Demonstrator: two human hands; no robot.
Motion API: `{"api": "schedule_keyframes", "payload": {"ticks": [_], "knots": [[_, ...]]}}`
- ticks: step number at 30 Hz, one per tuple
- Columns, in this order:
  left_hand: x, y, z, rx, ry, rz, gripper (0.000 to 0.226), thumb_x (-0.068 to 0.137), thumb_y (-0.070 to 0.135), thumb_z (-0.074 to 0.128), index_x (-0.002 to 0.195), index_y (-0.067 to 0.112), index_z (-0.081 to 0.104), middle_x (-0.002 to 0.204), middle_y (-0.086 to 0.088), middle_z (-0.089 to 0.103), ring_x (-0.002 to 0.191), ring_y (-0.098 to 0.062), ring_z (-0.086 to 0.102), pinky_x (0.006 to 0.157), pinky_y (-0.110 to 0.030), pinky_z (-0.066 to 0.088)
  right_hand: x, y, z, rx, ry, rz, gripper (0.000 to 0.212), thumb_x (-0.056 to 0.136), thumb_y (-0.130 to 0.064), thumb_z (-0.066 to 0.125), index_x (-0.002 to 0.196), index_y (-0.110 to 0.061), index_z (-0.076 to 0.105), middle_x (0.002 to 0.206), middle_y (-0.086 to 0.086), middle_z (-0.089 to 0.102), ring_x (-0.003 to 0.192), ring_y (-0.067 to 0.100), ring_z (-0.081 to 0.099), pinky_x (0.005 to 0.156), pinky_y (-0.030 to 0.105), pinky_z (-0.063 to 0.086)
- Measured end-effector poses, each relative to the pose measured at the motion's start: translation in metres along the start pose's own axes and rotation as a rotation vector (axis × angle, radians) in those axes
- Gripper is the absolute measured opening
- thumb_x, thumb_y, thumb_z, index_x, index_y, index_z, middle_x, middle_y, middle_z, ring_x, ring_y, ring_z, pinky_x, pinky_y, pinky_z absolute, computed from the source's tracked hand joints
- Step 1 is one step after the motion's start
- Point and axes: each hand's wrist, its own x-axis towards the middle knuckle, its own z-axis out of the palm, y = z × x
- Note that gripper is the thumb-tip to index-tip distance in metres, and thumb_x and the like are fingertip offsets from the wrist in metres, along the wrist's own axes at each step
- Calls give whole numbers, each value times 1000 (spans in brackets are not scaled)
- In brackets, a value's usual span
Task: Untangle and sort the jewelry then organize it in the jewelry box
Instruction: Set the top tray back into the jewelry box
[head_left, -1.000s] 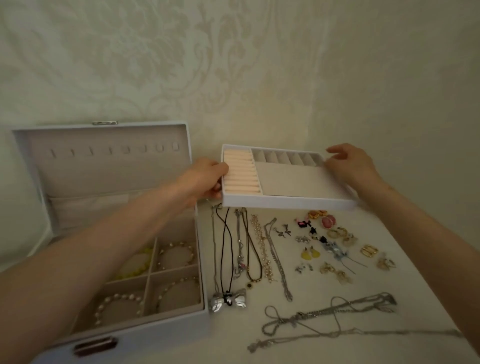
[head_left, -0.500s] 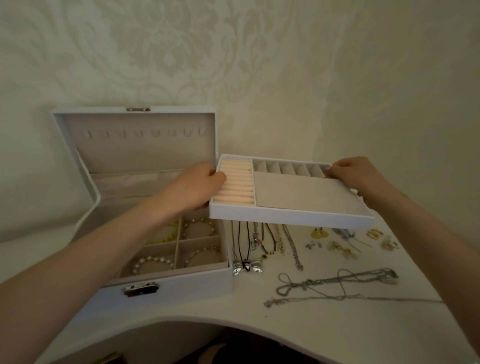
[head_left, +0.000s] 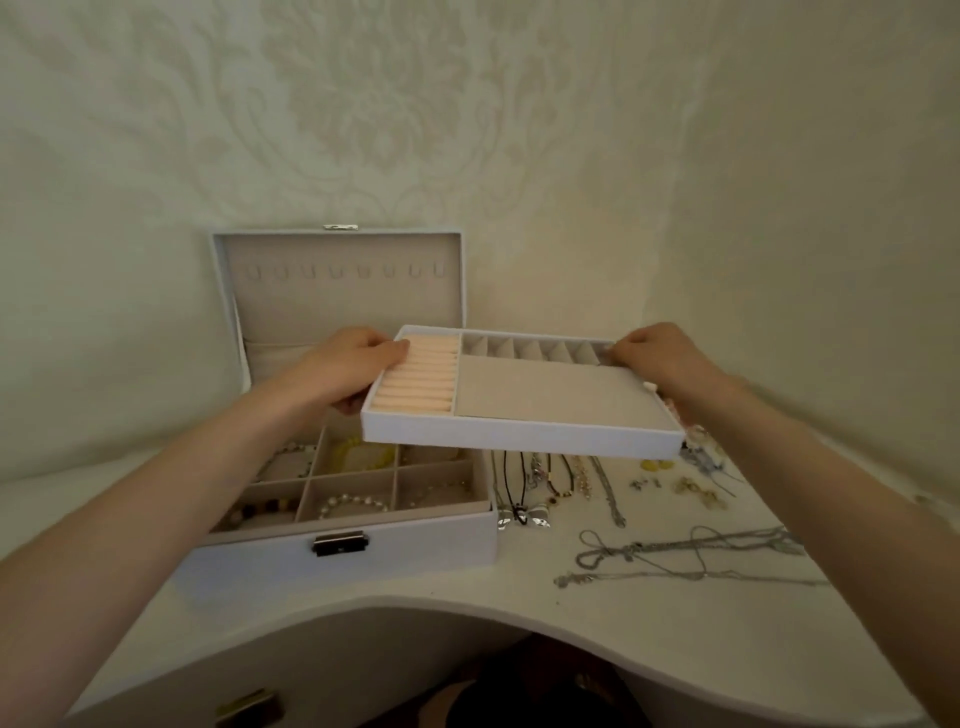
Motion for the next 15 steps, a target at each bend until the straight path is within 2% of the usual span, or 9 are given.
{"api": "schedule_keyframes", "payload": {"ticks": [3, 6, 9, 11, 12, 15], "knots": [[-3, -22, -13, 177, 8, -28, 28, 101, 27, 37, 103, 7, 56, 84, -8, 57, 68, -20, 52, 54, -25, 39, -6, -10, 25, -35, -47, -43, 22, 93, -16, 52, 76, -3, 59, 61, 10, 48, 46, 18, 43, 31, 15, 30], [-5, -45, -27, 329, 33, -59, 34, 101, 21, 33, 115, 1, 57, 117, -17, 58, 94, -25, 53, 71, -29, 40, -11, -25, 51, -36, -92, -80, 30, 94, -14, 51, 71, 3, 58, 57, 10, 50, 41, 18, 47, 31, 16, 33], [-10, -63, -39, 432, 63, -118, 35, 102, 18, 29, 119, 0, 54, 127, -19, 53, 109, -29, 51, 84, -29, 38, -11, -40, 76, -46, -105, -124, 40, 94, -13, 52, 55, -6, 45, 50, 8, 45, 30, 13, 46, 29, 15, 31], [-12, -75, -47, 508, 67, -147, 34, 102, 18, 27, 117, 2, 53, 126, -19, 53, 107, -30, 53, 84, -30, 39, -9, -47, 91, -66, -106, -148, 39, 93, -13, 53, 55, -7, 45, 51, 7, 46, 36, 16, 47, 31, 18, 34], [-13, -81, -50, 547, 65, -155, 31, 101, 18, 28, 111, 4, 54, 122, -18, 56, 99, -29, 55, 81, -29, 40, -7, -49, 98, -78, -106, -166, 39, 92, -13, 53, 54, -8, 45, 50, 7, 47, 38, 17, 46, 33, 19, 36], [-14, -95, -54, 607, 62, -182, 24, 100, 17, 32, 91, 6, 52, 84, -11, 59, 66, -21, 53, 64, -28, 39, -5, -50, 112, -169, -102, -218, 43, 93, -18, 54, 52, -9, 47, 45, 5, 48, 38, 14, 46, 37, 19, 33]]}}
